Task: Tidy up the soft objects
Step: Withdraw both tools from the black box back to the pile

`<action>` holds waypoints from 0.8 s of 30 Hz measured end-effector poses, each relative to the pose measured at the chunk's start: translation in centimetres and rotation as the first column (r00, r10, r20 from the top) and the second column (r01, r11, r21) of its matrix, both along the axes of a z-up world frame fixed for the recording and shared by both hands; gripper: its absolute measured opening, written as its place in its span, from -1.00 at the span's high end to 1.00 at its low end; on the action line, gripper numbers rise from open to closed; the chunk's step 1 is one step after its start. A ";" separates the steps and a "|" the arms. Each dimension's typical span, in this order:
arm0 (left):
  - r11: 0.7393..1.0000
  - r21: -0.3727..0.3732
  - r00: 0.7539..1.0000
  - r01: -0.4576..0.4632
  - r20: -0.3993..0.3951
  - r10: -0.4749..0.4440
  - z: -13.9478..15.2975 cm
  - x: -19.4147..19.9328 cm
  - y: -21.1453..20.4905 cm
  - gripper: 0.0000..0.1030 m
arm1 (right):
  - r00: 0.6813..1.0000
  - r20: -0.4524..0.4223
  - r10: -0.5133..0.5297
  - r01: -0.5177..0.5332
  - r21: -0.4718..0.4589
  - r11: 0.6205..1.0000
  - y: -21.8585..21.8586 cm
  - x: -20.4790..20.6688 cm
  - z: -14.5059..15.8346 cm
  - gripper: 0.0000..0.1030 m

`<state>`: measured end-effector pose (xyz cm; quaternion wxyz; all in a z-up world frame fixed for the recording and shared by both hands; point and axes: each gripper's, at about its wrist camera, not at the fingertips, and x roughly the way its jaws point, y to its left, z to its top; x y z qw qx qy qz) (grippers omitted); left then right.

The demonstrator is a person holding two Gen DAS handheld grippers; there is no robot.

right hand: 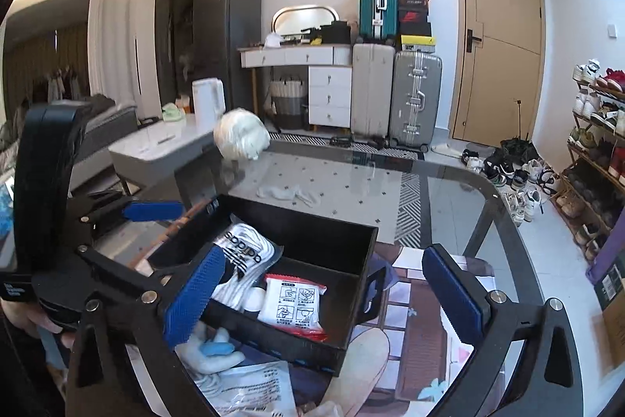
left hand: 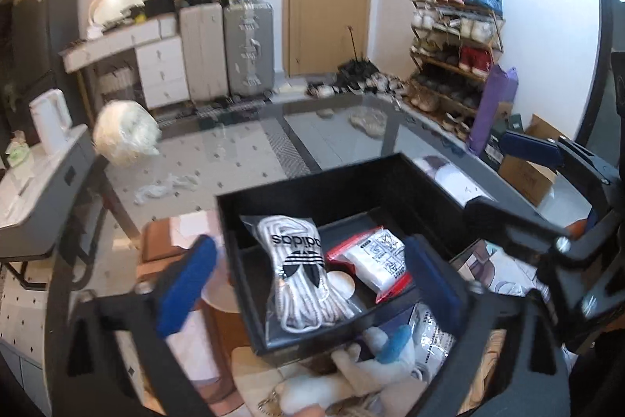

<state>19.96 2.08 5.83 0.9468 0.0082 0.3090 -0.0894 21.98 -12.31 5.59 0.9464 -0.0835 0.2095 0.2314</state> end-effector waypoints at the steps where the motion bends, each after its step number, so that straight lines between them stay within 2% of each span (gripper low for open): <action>1: 1.000 0.003 1.000 -0.002 0.010 0.002 0.2 -0.6 0.0 -1.00 | 1.000 0.001 0.001 -0.001 0.004 1.000 -0.2 -0.4 0.4 -0.99; 6: 0.999 -0.007 0.997 -0.051 0.049 0.051 1.1 -2.9 0.6 -1.00 | 1.000 0.017 0.005 -0.005 0.004 1.000 -1.2 -2.8 1.2 -0.99; 9: 0.998 -0.026 0.996 -0.064 0.055 0.066 1.2 -4.3 0.9 -1.00 | 1.000 -0.007 -0.001 0.001 0.033 0.999 -2.4 -4.4 0.7 -0.99; 14: 0.995 -0.017 0.992 -0.103 0.073 0.104 1.0 -6.9 1.6 -1.00 | 1.000 -0.025 -0.007 0.008 0.026 1.000 -3.6 -6.4 0.1 -0.99; 24: 0.987 -0.035 0.987 -0.158 0.032 0.159 -1.5 -10.7 2.5 -1.00 | 0.995 -0.072 -0.073 0.076 0.036 0.996 -6.8 -10.4 -2.8 -0.99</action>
